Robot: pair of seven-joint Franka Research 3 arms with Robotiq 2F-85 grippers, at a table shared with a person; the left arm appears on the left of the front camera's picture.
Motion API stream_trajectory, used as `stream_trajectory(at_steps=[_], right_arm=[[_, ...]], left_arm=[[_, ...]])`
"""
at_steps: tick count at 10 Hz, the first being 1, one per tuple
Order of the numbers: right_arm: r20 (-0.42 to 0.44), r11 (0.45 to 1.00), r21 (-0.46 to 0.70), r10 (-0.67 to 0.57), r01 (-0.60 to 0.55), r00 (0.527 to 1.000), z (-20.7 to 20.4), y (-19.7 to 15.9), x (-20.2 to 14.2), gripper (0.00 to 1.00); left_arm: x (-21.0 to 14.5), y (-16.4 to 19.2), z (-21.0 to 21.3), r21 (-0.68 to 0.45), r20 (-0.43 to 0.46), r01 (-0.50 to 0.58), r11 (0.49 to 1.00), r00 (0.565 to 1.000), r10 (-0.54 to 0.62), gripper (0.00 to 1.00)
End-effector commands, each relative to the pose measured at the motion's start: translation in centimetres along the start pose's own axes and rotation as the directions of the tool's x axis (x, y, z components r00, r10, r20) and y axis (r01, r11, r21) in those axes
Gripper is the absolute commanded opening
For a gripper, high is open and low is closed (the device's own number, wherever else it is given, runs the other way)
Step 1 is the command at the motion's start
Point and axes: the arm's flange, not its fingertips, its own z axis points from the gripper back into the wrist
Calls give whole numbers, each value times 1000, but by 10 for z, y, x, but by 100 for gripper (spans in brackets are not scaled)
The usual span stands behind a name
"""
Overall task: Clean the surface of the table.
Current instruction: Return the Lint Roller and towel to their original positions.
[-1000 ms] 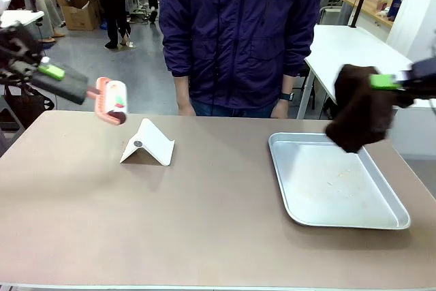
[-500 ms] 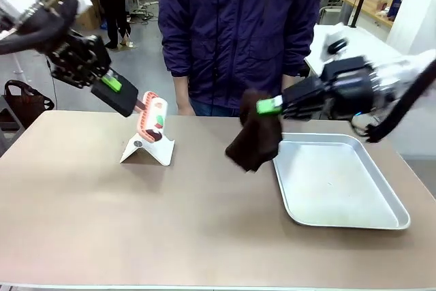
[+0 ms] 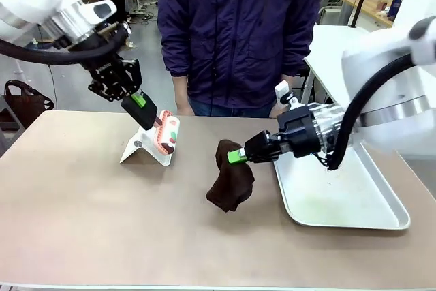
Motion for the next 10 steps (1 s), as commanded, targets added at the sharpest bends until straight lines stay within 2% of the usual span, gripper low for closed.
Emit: stream_trajectory(at_steps=[1,2,3,4,5,9,10], right_arm=[[-10,998,12,-56,56,998,-14,-33,24,8],[3,996,15,-86,86,996,-17,-49,28,8],[46,993,24,-113,112,993,-14,-57,30,8],[108,988,62,-151,144,983,-1,-54,32,8],[4,993,6,-119,119,993,-11,-59,17,8],[13,990,17,-137,137,990,-10,-65,19,8],[80,988,-56,-137,141,987,-3,-64,23,8]], left_arm=[[25,-6,-5,50,-72,-21,999,997,24,22],[34,-5,-11,56,-104,-24,998,994,29,22],[42,-7,-13,52,-87,-30,998,996,35,22],[22,5,-20,33,-65,-9,999,998,11,22],[22,5,-20,33,-65,-9,999,998,11,22],[30,4,-21,36,-79,-13,999,997,16,22],[25,8,-24,43,-51,-19,999,998,21,22]])
